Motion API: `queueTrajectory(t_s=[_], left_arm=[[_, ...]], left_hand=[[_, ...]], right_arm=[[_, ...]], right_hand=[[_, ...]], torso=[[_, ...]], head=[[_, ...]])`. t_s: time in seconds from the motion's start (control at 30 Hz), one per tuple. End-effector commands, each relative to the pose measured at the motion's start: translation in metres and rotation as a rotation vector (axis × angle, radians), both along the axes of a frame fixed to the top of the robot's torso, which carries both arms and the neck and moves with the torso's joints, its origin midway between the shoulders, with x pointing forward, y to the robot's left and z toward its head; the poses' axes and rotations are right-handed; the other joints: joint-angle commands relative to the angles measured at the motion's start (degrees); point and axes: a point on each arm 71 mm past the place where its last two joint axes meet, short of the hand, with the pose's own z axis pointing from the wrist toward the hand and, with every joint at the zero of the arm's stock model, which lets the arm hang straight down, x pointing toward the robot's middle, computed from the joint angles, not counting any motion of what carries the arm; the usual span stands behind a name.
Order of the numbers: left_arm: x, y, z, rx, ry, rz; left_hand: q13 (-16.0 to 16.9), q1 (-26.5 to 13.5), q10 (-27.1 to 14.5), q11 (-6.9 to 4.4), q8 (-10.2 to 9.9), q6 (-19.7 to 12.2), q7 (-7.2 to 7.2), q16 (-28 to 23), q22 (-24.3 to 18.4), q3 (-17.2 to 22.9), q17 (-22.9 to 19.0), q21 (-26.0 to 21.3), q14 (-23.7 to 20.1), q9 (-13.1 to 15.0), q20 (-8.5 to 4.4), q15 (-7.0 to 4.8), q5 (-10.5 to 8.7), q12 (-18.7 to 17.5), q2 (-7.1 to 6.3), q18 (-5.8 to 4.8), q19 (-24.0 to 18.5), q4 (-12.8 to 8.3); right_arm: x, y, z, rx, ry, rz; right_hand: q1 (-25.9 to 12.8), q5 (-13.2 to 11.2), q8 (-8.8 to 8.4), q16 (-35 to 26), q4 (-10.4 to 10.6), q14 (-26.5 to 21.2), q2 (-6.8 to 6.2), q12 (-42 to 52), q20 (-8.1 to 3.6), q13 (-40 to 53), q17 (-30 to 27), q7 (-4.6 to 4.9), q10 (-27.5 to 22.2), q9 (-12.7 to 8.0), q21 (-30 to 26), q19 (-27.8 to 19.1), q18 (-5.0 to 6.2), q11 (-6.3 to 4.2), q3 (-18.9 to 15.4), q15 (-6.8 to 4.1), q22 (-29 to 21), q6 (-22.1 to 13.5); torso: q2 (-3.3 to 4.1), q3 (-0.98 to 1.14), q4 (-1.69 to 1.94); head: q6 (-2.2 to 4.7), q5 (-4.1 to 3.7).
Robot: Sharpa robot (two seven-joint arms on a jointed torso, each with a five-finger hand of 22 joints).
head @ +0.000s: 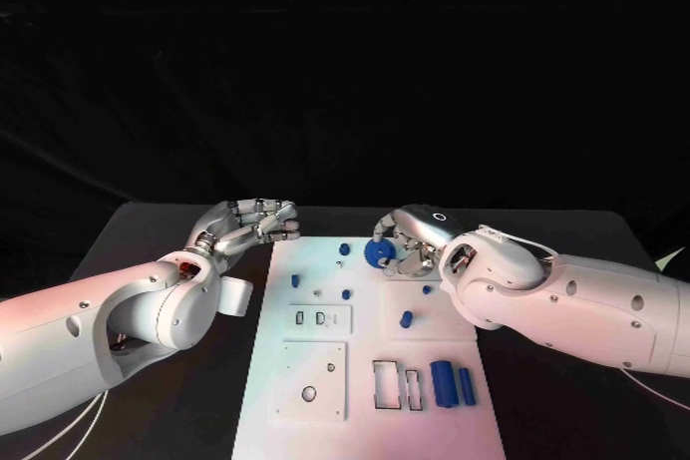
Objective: Assemble the parts on the task board
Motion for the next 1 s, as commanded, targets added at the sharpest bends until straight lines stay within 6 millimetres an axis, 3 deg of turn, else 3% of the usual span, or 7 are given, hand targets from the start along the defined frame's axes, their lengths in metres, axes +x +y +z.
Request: queueTrajectory(t_s=[0.03,0.4,0.57,1.0], left_arm=[[0.000,-0.003,0.002,-0.011,-0.005,-0.021],[0.000,-0.005,0.002,-0.012,-0.004,-0.025],[-0.001,-0.006,0.002,-0.013,-0.004,-0.027],[-0.001,-0.007,0.002,-0.014,-0.005,-0.028]], left_hand=[[0.0,-0.1,-0.3,0.13,-0.4,-0.4,0.67,-0.4,-0.1,-0.3,0.1,-0.3,-0.4,0.1,0.32,-0.02,-0.34,-0.2,0.40,0.53,0.0,0.1],[0.0,-0.1,-0.3,0.13,-0.4,-0.4,0.67,-0.4,-0.1,-0.3,0.1,-0.3,-0.4,0.1,0.32,-0.02,-0.34,-0.2,0.40,0.53,0.0,0.1],[0.0,-0.1,-0.3,0.13,-0.4,-0.4,0.67,-0.4,-0.1,-0.3,0.1,-0.3,-0.4,0.1,0.32,-0.02,-0.34,-0.2,0.40,0.53,0.0,0.1],[0.0,0.0,-0.4,0.14,-0.4,-0.4,0.68,-0.5,-0.2,-0.4,0.2,-0.4,-0.5,0.1,0.34,0.01,-0.36,-0.1,0.45,0.53,-0.1,0.1]], right_arm=[[-0.005,0.016,0.007,-0.016,-0.096,0.035],[-0.007,0.055,0.002,-0.021,-0.109,0.087],[-0.004,0.063,-0.005,-0.033,-0.095,0.090],[0.001,0.073,-0.023,-0.062,-0.058,0.081]], right_hand=[[-0.6,0.1,0.28,0.4,-0.2,6.0,0.26,0.3,-0.42,10.1,15.1,-1.31,1.6,0.7,0.3,6.1,-0.79,-0.38,0.7,-0.37,15.1,2.4],[-0.9,0.1,0.12,0.4,-0.4,6.0,0.14,0.3,-0.44,10.1,15.1,-1.28,1.6,0.7,0.3,6.1,-0.79,-0.36,1.2,-0.37,15.1,2.3],[-1.3,0.1,0.03,0.4,-0.4,6.0,0.05,0.3,-0.44,10.1,15.1,-1.23,1.6,0.7,0.3,6.1,-0.79,-0.32,1.5,-0.35,15.1,2.2],[-1.8,-0.1,-0.15,0.4,-0.5,6.0,-0.14,0.2,-0.42,9.9,15.1,-1.17,1.5,0.7,0.3,6.1,-0.79,-0.26,1.8,-0.31,15.1,2.1]], torso=[[0.06,-0.03,0.13],[0.18,-0.04,0.07],[0.21,-0.02,0.19],[0.12,0.08,0.01]], head=[[0.05,0.02],[-0.14,0.30],[-0.30,0.27],[-0.81,0.72]])
